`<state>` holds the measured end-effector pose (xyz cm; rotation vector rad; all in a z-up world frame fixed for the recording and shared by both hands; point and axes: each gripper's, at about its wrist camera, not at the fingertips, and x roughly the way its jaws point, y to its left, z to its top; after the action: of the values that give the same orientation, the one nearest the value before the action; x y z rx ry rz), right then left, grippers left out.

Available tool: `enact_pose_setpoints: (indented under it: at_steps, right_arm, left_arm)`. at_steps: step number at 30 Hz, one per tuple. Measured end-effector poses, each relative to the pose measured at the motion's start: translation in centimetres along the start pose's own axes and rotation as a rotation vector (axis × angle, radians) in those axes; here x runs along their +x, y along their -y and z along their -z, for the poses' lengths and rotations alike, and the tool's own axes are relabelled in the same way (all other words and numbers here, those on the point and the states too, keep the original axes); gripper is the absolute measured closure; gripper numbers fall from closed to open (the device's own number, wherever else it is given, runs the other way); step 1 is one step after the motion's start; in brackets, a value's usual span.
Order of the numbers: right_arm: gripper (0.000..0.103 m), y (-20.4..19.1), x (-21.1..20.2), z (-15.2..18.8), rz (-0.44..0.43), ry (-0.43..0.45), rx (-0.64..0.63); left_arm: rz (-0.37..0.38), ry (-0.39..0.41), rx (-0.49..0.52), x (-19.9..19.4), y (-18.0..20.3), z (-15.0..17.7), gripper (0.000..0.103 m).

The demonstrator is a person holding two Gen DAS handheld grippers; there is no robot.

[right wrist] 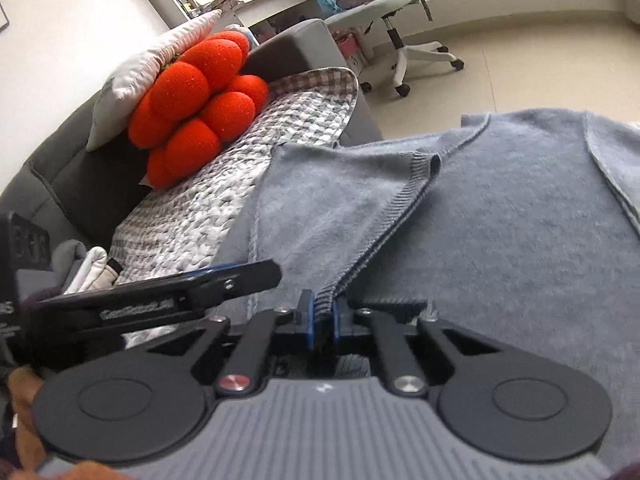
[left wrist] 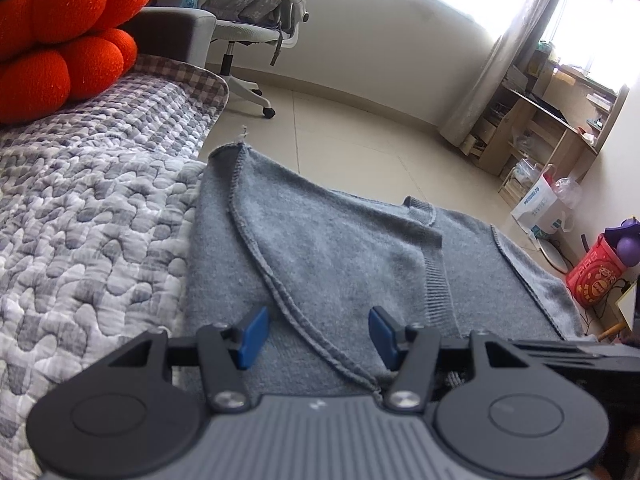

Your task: Fold clothes

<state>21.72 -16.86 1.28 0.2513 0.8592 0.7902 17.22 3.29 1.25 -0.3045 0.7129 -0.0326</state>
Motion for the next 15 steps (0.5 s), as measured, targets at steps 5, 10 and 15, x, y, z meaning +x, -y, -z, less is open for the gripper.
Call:
enact_pose_setpoints:
  at_steps: [5,10,15]
  right_arm:
    - [0.099,-0.2,0.3,-0.2,0.079,-0.051,0.071]
    - [0.081,-1.4,-0.8,-0.4,0.201,0.03,0.015]
    - [0.081,-0.9,-3.9,0.8,0.251,0.022,0.075]
  left_arm:
    - [-0.018,0.004,0.031,0.1,0.4,0.1,0.045]
    - [-0.036,0.007,0.062,0.1,0.8,0.3,0.045]
    - [-0.058,0.013,0.099,0.3,1.5,0.6,0.042]
